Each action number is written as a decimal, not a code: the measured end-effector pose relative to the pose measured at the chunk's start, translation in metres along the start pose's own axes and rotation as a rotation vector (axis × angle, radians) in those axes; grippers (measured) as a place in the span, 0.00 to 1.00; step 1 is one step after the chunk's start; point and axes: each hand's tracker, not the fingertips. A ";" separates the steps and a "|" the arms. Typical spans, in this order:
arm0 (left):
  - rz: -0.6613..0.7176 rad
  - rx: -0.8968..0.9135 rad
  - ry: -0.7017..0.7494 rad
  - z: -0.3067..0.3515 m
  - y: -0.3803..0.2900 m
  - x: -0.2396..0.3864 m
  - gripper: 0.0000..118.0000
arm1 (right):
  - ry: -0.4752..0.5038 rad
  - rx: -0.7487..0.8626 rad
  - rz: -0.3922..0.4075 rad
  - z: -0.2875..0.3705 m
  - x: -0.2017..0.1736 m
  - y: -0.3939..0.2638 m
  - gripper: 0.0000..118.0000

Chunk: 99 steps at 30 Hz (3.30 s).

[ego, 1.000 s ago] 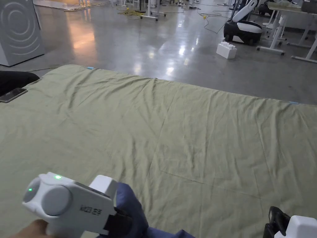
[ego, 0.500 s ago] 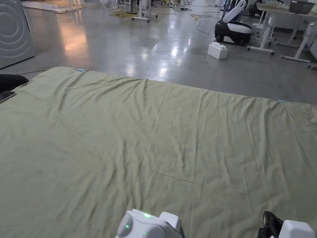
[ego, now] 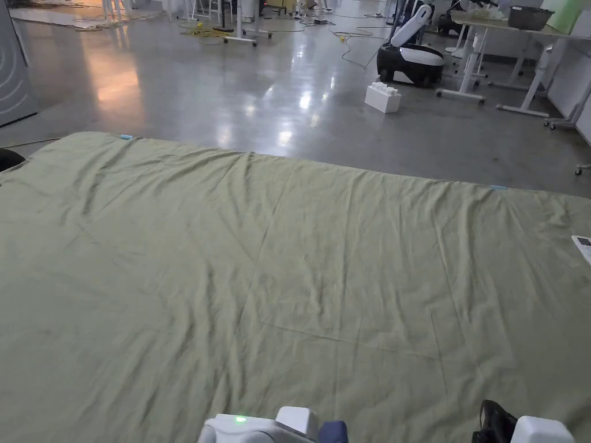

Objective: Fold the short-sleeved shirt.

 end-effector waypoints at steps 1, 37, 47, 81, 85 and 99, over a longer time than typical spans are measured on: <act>0.000 0.010 -0.014 0.005 0.002 0.000 0.37 | 0.000 0.000 0.000 0.000 0.000 0.000 0.01; -0.085 0.101 -0.108 -0.039 -0.024 0.000 0.03 | -0.018 -0.002 -0.021 -0.004 0.014 -0.003 0.01; -0.291 0.715 0.280 0.072 0.025 -0.020 0.03 | -0.049 0.154 -0.025 -0.009 0.002 0.047 0.01; -0.277 1.036 0.620 0.143 0.027 -0.070 0.04 | -0.119 0.320 0.019 -0.006 -0.021 0.081 0.01; -0.272 1.043 0.631 0.143 0.029 -0.071 0.13 | -0.120 0.306 0.020 -0.012 -0.025 0.076 0.05; -0.263 1.040 0.569 0.141 0.030 -0.071 0.17 | -0.097 0.294 0.008 -0.016 -0.028 0.075 0.11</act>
